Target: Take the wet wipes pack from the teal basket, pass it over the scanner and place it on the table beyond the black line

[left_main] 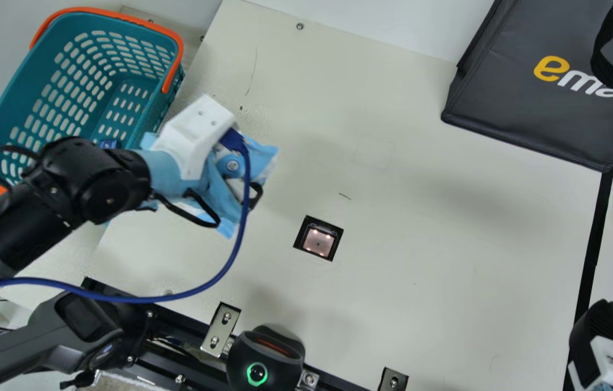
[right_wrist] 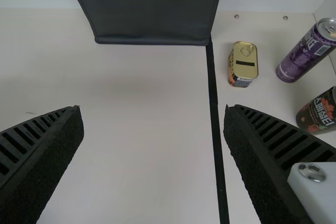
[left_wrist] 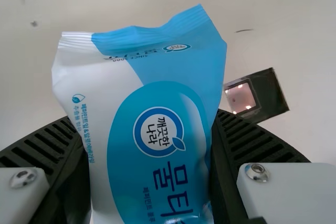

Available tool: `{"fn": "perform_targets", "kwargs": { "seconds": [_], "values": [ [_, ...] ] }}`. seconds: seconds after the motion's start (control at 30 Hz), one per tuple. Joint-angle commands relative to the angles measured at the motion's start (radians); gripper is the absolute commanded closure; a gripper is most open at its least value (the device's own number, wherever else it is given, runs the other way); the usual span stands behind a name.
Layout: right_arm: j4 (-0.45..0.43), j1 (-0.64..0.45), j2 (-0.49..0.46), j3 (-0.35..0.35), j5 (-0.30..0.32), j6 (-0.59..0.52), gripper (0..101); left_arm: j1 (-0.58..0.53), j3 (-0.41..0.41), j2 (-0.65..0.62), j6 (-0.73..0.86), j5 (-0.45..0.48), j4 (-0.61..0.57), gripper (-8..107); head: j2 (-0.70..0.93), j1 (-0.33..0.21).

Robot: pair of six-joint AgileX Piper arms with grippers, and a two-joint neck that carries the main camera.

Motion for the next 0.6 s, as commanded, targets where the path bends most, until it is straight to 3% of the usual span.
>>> {"fn": "perform_targets", "kwargs": {
  "seconds": [0.0, 0.57],
  "values": [
    [0.0, 0.0, 0.0, 0.0, 0.0, 0.0, 6, -0.056, 0.002, 0.029, -0.002, -0.024, -0.002, 107, 0.002, -0.029],
    [0.0, 0.0, 0.0, 0.0, 0.0, 0.0, 6, -0.195, 0.008, 0.231, 0.124, -0.173, -0.093, 107, 0.002, -0.029]
  ]
}}
